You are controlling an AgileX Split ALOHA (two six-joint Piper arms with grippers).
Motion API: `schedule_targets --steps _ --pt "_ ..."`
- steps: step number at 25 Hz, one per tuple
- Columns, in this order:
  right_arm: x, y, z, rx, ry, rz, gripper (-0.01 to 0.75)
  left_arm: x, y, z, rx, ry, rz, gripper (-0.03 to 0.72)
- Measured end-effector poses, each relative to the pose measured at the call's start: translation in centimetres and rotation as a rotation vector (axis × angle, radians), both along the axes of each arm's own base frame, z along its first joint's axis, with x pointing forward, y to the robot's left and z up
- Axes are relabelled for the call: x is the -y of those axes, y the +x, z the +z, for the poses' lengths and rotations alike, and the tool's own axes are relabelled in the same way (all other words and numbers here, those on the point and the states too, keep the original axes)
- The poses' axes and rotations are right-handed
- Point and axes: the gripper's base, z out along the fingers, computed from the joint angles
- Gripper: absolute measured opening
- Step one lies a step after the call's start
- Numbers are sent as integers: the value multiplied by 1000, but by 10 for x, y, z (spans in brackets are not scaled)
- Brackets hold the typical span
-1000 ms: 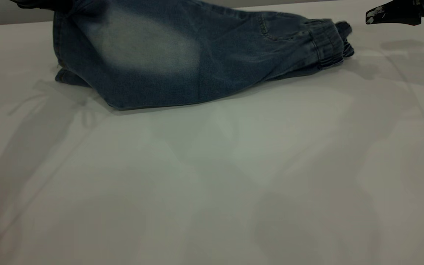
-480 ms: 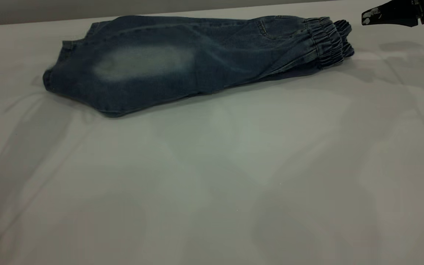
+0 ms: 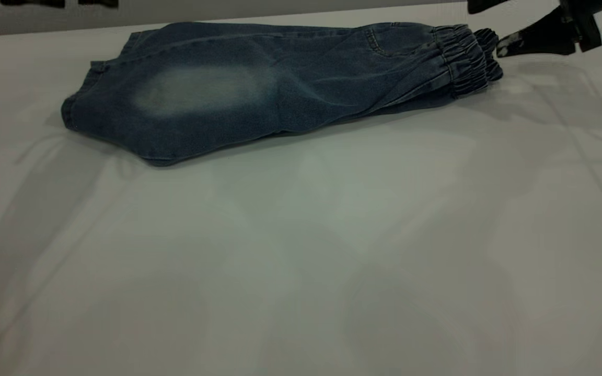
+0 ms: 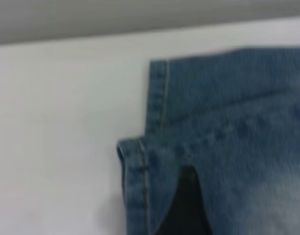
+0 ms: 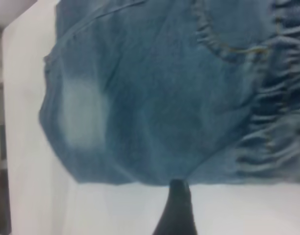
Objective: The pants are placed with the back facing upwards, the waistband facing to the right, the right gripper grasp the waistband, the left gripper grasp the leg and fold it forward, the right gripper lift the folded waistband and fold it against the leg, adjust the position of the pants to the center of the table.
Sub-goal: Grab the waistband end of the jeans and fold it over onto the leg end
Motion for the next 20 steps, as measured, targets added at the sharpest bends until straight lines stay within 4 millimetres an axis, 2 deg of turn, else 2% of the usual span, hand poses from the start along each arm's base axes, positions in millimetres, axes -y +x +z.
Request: schedule_targets --steps 5,11,16,20 --pt "2 0 -20 -59 8 -19 531 4 4 7 -39 -14 -27 548" --pt "3 8 -28 -94 22 -37 531 8 14 23 -50 -34 -54 548" --pt "0 14 -37 -138 11 -25 531 8 15 24 -46 -34 -55 548" --pt "-7 24 -34 -125 11 -32 531 8 15 25 -42 -32 -54 548"
